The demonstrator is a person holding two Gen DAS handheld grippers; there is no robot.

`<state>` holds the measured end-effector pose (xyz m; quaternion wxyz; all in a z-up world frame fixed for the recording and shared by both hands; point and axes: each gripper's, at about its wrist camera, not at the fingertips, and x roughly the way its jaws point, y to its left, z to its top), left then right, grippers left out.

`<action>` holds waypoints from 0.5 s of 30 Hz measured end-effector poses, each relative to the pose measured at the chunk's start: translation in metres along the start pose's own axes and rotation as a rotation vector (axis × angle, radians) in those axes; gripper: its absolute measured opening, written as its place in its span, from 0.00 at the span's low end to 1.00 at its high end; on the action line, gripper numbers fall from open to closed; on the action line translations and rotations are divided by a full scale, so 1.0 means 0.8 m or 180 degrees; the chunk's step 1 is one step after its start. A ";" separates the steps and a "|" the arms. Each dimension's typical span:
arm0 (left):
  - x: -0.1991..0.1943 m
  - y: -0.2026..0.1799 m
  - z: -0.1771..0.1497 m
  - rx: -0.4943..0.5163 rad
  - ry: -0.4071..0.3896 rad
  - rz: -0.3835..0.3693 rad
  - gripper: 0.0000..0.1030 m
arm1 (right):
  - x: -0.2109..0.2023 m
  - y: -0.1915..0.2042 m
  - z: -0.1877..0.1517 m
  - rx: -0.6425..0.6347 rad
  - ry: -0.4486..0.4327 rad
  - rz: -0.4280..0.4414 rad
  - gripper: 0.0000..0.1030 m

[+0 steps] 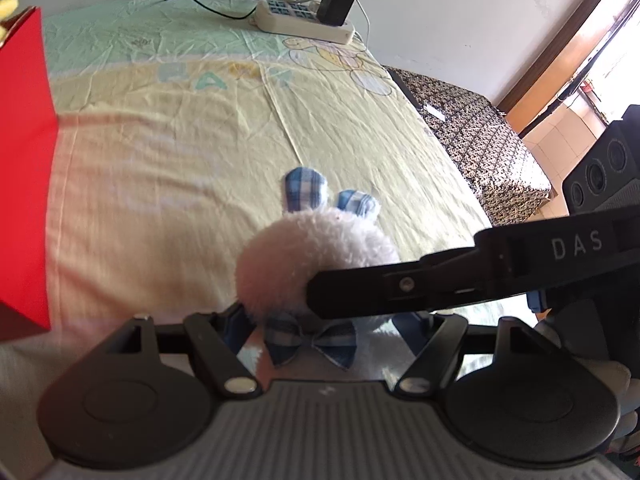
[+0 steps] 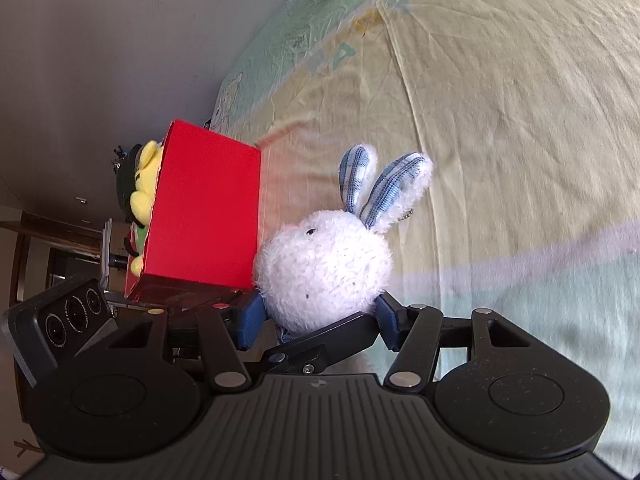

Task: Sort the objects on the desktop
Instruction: 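Lift the white bunny with the right gripper and carry it to the red box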

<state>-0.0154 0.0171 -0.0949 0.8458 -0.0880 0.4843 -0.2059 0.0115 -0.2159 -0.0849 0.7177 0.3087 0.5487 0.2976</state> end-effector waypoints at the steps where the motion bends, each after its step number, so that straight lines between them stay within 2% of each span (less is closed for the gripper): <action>1: -0.007 0.001 -0.005 0.0002 -0.0019 0.0006 0.72 | 0.000 0.006 -0.005 -0.0021 0.0026 0.0002 0.58; 7: -0.055 0.016 -0.030 0.0090 -0.0104 0.0021 0.72 | 0.007 0.052 -0.029 -0.0257 0.0098 -0.0040 0.58; 12: -0.096 0.035 -0.038 0.0283 -0.0226 0.0069 0.72 | 0.020 0.109 -0.048 -0.0564 0.0030 -0.0124 0.58; 15: -0.127 0.056 -0.039 0.0318 -0.0312 0.0016 0.72 | 0.027 0.141 -0.056 -0.0658 -0.0036 -0.0150 0.58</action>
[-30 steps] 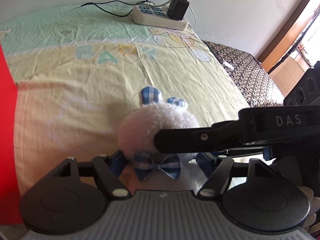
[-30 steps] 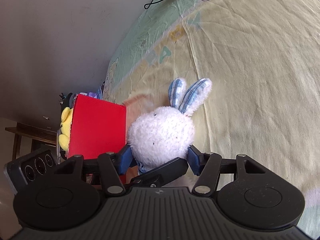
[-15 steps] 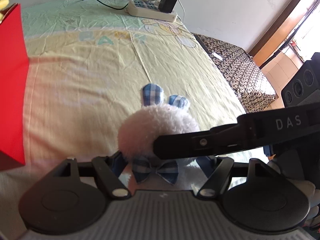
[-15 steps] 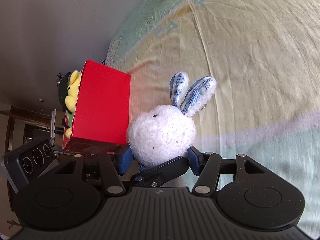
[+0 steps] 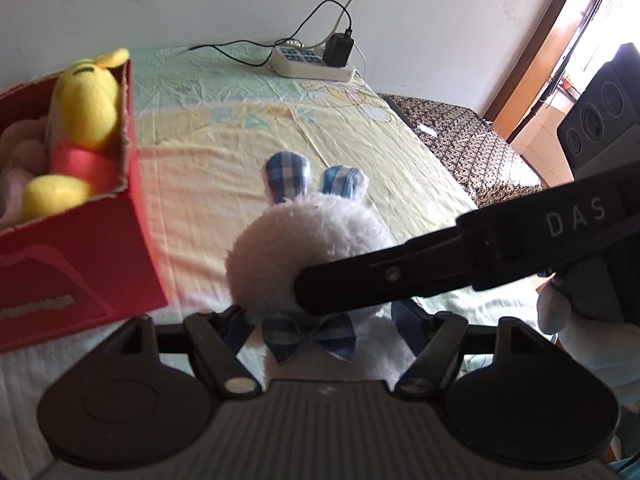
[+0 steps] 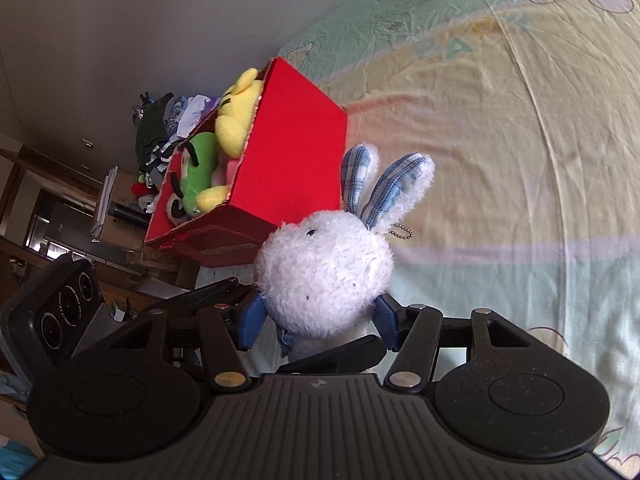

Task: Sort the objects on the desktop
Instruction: 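Lift the white bunny with the right gripper and carry it to the red box, then lower the white bunny into the red box beside the tiger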

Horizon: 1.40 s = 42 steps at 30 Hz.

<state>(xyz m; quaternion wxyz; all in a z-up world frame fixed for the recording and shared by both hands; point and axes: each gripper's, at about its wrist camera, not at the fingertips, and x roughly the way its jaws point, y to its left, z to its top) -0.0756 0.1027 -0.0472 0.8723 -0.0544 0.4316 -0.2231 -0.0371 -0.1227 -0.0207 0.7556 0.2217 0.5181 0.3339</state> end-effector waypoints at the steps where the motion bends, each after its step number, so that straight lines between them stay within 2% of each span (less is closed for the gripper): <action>1: -0.011 0.008 0.000 0.0014 -0.0039 -0.0021 0.72 | 0.002 0.012 0.000 -0.0037 -0.0024 -0.0003 0.58; 13: -0.113 0.080 0.010 0.0188 -0.0546 -0.0202 0.74 | 0.037 0.131 0.011 -0.0412 -0.0406 -0.0049 0.58; 18: -0.136 0.103 0.023 0.0267 -0.0786 -0.0177 0.77 | 0.043 0.164 0.023 -0.0576 -0.0621 -0.0033 0.58; 29: -0.140 0.170 0.056 0.0091 -0.0987 -0.0136 0.77 | 0.084 0.201 0.059 -0.0786 -0.0800 -0.0122 0.58; 42: -0.107 0.225 0.067 -0.0284 -0.0906 -0.0131 0.77 | 0.137 0.202 0.090 -0.0866 -0.0804 -0.0324 0.58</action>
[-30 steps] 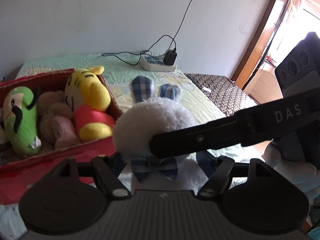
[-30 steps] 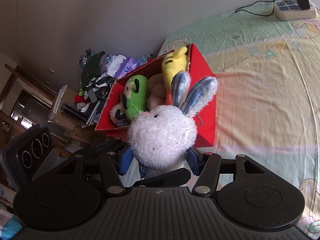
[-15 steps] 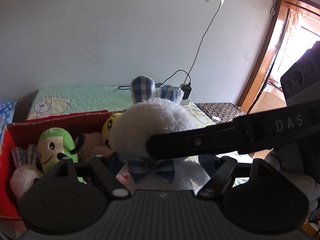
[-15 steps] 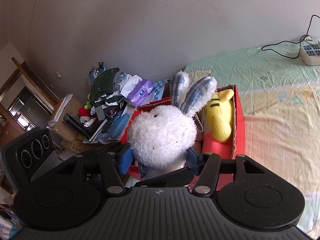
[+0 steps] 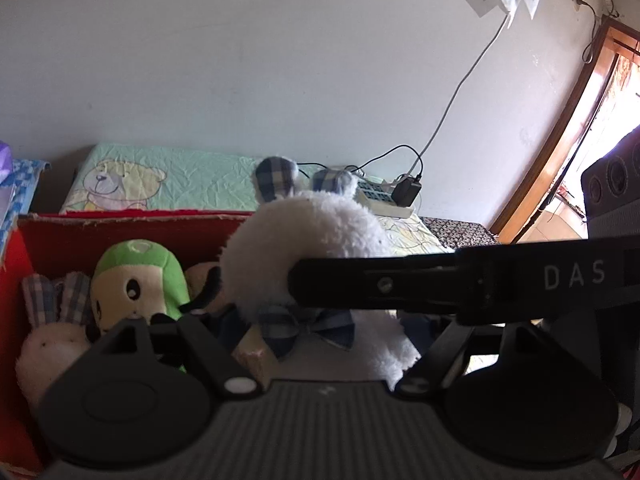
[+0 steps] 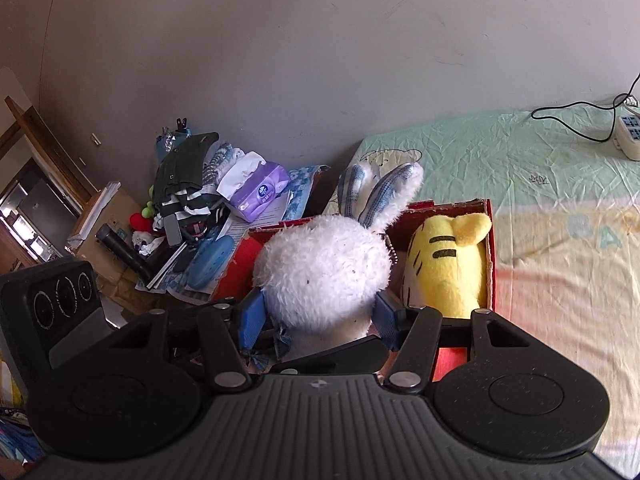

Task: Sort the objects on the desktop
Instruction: 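Lower the white bunny into the red box beside the tiger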

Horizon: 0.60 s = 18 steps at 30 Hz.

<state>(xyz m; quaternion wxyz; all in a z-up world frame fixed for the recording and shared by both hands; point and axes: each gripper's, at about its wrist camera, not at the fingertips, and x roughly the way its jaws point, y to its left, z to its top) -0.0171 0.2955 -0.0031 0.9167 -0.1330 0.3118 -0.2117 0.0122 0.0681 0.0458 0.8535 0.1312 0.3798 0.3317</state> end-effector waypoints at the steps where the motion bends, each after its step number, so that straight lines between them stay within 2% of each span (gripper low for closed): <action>1: 0.003 0.004 0.000 -0.0014 0.0023 0.0025 0.77 | 0.005 -0.003 0.000 0.0022 0.0008 -0.0002 0.58; 11: 0.021 0.031 -0.014 -0.0019 0.0212 0.0323 0.74 | 0.051 -0.024 -0.012 0.0319 0.0113 0.0125 0.58; 18: 0.031 0.040 -0.020 -0.0029 0.0305 0.0399 0.71 | 0.066 -0.026 -0.020 0.0234 0.0131 0.0107 0.58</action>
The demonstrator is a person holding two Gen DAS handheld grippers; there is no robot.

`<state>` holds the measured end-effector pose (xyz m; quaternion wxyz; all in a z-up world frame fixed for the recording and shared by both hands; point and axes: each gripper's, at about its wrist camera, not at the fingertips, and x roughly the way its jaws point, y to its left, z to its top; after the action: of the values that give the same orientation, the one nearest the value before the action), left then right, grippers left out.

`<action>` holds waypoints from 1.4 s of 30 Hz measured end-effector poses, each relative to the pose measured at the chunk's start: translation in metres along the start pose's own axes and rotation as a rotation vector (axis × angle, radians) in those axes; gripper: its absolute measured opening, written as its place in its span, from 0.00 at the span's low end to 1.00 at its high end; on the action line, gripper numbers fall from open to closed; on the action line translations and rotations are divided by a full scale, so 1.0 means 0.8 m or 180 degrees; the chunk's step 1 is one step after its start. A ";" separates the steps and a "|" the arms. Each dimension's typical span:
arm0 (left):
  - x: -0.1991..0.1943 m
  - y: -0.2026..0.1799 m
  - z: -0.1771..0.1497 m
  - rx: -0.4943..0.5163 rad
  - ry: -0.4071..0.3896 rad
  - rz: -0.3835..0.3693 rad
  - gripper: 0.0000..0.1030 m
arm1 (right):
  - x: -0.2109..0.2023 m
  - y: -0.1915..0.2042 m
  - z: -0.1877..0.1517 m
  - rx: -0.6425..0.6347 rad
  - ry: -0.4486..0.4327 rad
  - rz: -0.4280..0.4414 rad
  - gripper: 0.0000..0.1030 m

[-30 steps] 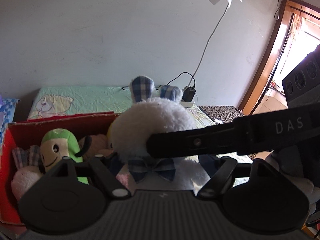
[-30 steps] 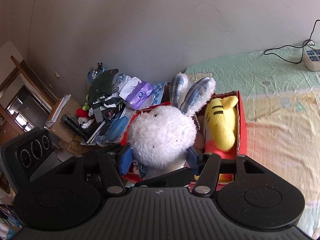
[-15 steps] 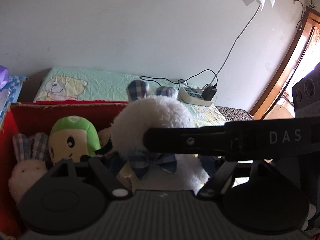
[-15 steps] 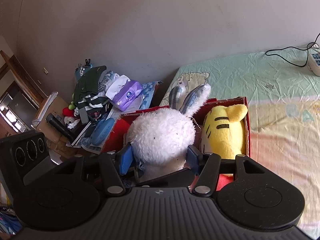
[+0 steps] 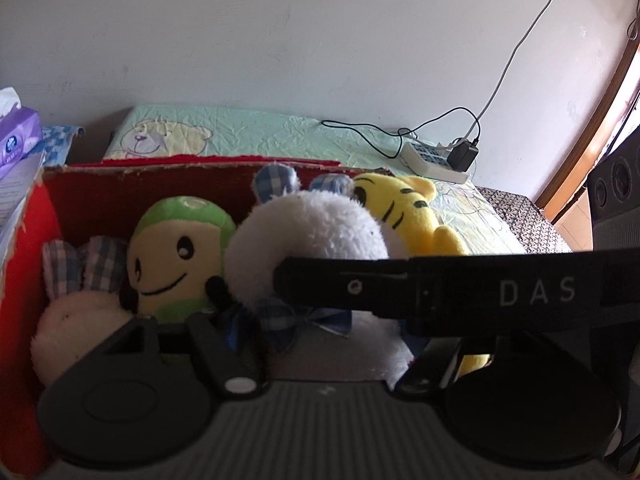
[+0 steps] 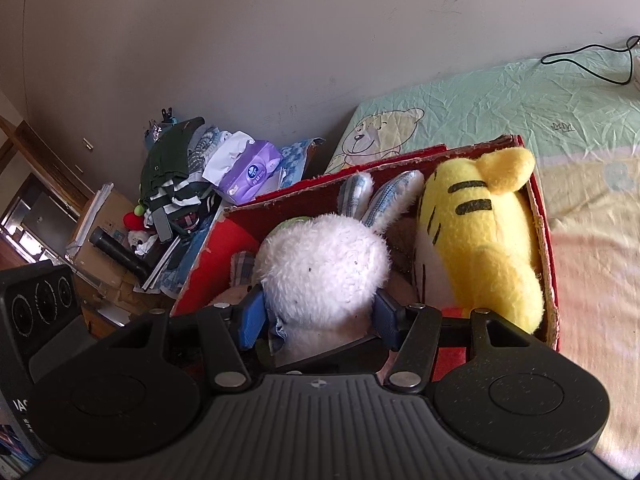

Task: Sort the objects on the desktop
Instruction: 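Lower the white bunny into the red box beside the tiger, then open the right gripper to release the white bunny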

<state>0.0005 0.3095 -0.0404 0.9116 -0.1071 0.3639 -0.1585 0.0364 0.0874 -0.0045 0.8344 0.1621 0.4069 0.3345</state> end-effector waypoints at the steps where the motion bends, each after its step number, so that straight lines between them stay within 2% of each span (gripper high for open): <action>1: 0.001 -0.001 0.000 0.0008 -0.0003 0.0005 0.71 | 0.000 -0.001 -0.001 -0.0014 -0.0022 -0.0003 0.58; 6: 0.002 -0.007 0.001 0.0057 0.0006 0.0009 0.75 | -0.009 -0.003 0.000 0.0030 -0.0065 0.0007 0.62; 10: -0.003 -0.015 -0.001 0.0097 -0.0022 0.0004 0.83 | -0.020 0.002 -0.002 -0.0027 -0.0116 -0.0105 0.69; 17: -0.018 -0.022 -0.006 0.0127 -0.0119 0.0056 0.87 | -0.050 -0.008 -0.003 0.0138 -0.0375 -0.0230 0.73; 18: -0.022 -0.022 -0.006 0.0116 -0.0142 0.0062 0.87 | -0.054 -0.010 -0.004 0.0185 -0.0408 -0.0230 0.71; 20: -0.031 -0.024 -0.007 0.0111 -0.0205 0.0092 0.91 | -0.056 -0.014 -0.004 0.0276 -0.0408 -0.0195 0.57; 21: -0.035 -0.025 -0.007 0.0120 -0.0242 0.0122 0.92 | -0.054 -0.015 -0.003 0.0317 -0.0388 -0.0170 0.43; 22: -0.037 -0.027 -0.007 0.0131 -0.0268 0.0156 0.92 | -0.050 -0.016 -0.003 0.0363 -0.0369 -0.0134 0.36; 24: -0.041 -0.028 -0.008 0.0135 -0.0277 0.0206 0.92 | -0.044 -0.017 -0.003 0.0434 -0.0359 -0.0085 0.33; 30: -0.045 -0.029 -0.012 0.0097 -0.0256 0.0334 0.92 | -0.021 -0.006 -0.002 0.0369 -0.0339 -0.0060 0.31; 36: -0.042 -0.040 -0.008 0.0098 -0.0148 0.0493 0.92 | -0.035 -0.006 -0.004 0.0324 -0.0426 -0.0140 0.37; 42: -0.050 -0.067 -0.006 0.0105 -0.0263 0.1064 0.98 | -0.065 -0.012 -0.010 0.0331 -0.0542 -0.0239 0.37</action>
<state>-0.0417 0.2739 -0.0018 0.9411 -0.0365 0.3362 -0.0062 0.0112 0.0446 0.0154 0.8684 0.2176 0.3572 0.2664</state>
